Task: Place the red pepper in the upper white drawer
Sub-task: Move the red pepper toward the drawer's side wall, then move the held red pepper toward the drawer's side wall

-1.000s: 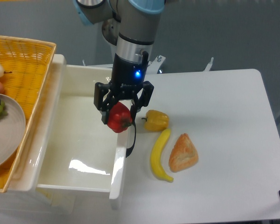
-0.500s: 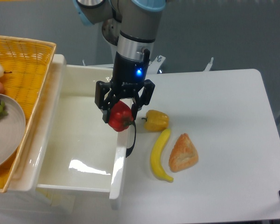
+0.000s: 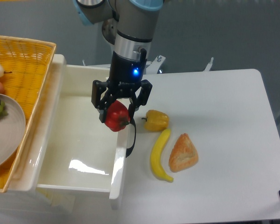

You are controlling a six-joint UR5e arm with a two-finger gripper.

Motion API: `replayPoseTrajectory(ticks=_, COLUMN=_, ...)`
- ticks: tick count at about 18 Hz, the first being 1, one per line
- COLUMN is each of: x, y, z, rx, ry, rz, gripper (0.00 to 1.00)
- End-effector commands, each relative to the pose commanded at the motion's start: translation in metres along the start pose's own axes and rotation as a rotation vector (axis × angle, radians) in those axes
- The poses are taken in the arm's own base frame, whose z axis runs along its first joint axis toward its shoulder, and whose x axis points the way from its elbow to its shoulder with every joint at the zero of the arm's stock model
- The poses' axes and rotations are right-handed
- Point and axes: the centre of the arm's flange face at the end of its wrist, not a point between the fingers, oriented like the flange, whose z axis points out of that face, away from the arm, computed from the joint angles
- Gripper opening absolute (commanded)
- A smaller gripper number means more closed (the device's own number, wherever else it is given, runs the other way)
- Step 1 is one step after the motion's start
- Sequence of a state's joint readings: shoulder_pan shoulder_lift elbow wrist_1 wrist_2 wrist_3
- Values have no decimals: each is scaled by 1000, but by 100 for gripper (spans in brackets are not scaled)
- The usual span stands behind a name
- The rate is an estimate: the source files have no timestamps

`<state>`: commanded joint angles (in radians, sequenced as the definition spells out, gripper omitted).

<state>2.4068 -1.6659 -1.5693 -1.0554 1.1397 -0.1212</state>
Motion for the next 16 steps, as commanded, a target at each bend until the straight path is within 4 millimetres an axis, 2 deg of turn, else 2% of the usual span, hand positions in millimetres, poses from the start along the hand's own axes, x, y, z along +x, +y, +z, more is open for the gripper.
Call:
replayPoseTrajectory(ticks=10, x=2, y=1, z=1, rx=0, ry=-3, rz=8, gripper=52)
replayPoseTrajectory(ticks=11, x=2, y=0, z=2, rx=0, ry=-3, rz=4, gripper=42)
replayPoseTrajectory(ticks=12, x=2, y=0, z=2, rx=-2, ry=-1, rz=2, gripper=21)
replayPoseTrajectory(ticks=13, x=2, y=0, z=2, rx=0, ry=-1, rz=4, gripper=12)
replayPoseTrajectory(ticks=14, x=2, y=0, z=2, rx=-2, ry=-1, rz=4, gripper=12)
replayPoseTrajectory(ticks=15, x=2, y=-1, z=2, rx=0, ry=0, rz=6, gripper=24)
replayPoseTrajectory(ticks=16, x=2, y=-1, z=3, rx=0, ry=0, rz=8, gripper=53)
